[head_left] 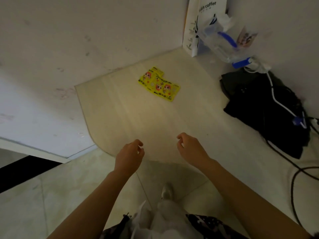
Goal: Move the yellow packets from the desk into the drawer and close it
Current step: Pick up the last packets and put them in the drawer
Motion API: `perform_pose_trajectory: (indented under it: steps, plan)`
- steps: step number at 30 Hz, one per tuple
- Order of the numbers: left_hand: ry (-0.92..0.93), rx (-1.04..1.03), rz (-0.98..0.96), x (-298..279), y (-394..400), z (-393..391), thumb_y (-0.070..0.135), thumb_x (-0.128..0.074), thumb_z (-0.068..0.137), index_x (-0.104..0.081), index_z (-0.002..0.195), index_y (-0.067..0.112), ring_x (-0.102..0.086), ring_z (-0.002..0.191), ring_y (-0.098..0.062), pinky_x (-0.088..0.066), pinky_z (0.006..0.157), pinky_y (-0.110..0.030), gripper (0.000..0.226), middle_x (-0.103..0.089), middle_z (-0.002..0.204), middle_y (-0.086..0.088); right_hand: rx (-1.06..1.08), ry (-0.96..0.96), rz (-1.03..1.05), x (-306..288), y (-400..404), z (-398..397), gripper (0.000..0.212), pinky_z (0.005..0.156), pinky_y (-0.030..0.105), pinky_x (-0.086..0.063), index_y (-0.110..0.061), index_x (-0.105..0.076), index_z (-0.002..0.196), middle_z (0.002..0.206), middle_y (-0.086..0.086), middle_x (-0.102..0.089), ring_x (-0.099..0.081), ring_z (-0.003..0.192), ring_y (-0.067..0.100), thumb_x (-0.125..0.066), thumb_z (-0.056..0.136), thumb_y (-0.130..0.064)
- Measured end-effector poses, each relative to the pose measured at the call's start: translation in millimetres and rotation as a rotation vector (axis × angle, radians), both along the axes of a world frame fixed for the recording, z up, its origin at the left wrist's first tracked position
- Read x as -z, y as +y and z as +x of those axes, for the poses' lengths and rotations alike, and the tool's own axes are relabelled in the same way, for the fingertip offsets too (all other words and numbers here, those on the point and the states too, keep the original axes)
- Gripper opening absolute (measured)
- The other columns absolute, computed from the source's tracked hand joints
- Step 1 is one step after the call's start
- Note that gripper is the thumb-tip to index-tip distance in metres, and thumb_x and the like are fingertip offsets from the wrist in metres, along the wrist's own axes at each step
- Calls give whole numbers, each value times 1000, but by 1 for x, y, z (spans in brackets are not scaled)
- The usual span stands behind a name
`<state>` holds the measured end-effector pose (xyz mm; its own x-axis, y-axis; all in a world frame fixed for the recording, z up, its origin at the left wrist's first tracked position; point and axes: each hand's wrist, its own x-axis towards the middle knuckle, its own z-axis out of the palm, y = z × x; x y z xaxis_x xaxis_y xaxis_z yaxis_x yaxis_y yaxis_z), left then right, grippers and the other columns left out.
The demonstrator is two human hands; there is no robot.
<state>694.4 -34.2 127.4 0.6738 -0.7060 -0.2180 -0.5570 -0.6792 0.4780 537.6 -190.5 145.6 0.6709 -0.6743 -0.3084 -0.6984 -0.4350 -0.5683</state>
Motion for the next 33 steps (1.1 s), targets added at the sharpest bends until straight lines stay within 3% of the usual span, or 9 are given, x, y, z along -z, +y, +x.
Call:
perform_pose_trajectory:
  steps: [6,9,20,25,33]
  plan:
    - [12,-9,54,4,-55,46,29,-51,94,-58,115,21,-60,91,-15,-50,76,-30,24,-65,101,3,109,41,133,6,-68,47,33,80,31,-49,-10,-53,123,112,10,-63,-59,92,22,-46,94,-23]
    - [14,-2,60,6,-79,76,29,-51,93,-58,115,21,-60,96,-17,-50,79,-32,24,-65,104,3,175,64,188,10,-96,70,31,80,26,-43,-10,-54,121,116,9,-61,-58,99,23,-49,93,-23]
    - [0,99,67,13,-174,212,26,-52,93,-56,119,15,-55,111,-25,-47,88,-38,29,-58,118,-5,452,132,262,23,-175,164,42,86,27,-41,-6,-49,128,129,14,-56,-54,116,29,-55,91,-24]
    - [46,118,54,20,-220,251,25,-54,91,-53,122,13,-54,113,-30,-47,91,-42,33,-55,123,-10,606,160,312,31,-194,194,57,89,42,-50,0,-39,130,126,20,-52,-57,111,35,-59,88,-32]
    - [113,35,46,31,-288,268,26,-56,90,-49,126,9,-49,116,-34,-43,92,-44,40,-52,124,-16,719,265,203,48,-215,237,78,103,47,-34,0,-29,133,136,20,-34,-41,124,43,-63,83,-49]
